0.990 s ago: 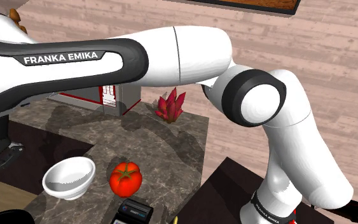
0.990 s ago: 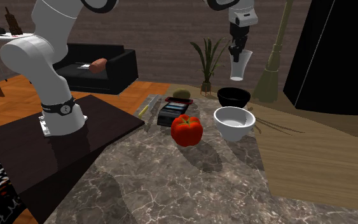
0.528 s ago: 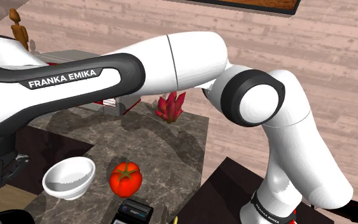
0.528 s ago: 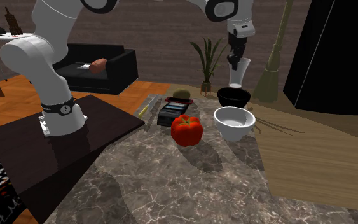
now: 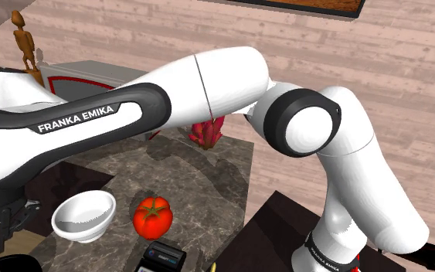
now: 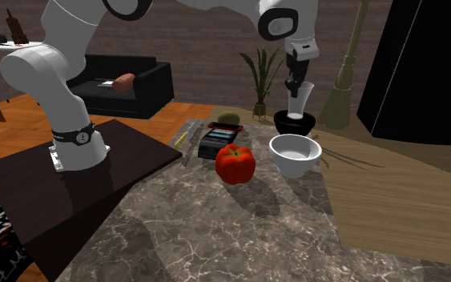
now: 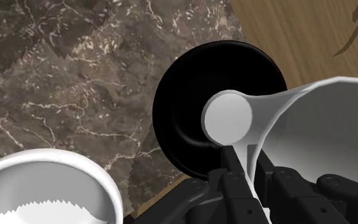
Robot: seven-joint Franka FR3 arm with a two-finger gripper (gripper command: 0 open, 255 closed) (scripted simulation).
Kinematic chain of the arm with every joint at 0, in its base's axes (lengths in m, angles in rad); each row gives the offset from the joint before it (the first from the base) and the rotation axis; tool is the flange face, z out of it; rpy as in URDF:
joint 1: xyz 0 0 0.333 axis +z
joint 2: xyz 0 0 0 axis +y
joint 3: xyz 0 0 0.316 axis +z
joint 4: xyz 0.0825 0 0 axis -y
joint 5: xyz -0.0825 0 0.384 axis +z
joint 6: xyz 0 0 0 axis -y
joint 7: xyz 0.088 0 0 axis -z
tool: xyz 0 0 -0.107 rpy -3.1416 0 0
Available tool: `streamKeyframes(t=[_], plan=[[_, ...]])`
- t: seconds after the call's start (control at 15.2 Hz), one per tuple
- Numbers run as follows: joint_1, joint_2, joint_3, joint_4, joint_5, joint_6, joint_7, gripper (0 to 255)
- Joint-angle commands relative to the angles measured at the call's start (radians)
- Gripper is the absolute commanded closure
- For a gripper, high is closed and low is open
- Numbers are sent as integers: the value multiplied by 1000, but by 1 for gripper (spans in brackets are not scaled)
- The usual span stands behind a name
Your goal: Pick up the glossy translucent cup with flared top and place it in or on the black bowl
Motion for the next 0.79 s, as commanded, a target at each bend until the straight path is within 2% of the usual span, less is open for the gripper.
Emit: streamKeyframes(t=[0.0,0.26,0.33,0.73], plan=[[0,1,0,-3,0,5,-1,255],[0,1,0,-3,0,5,-1,255],[0,1,0,-3,0,5,-1,0],[-6,-19,1,-4,2,-15,-2,0]])
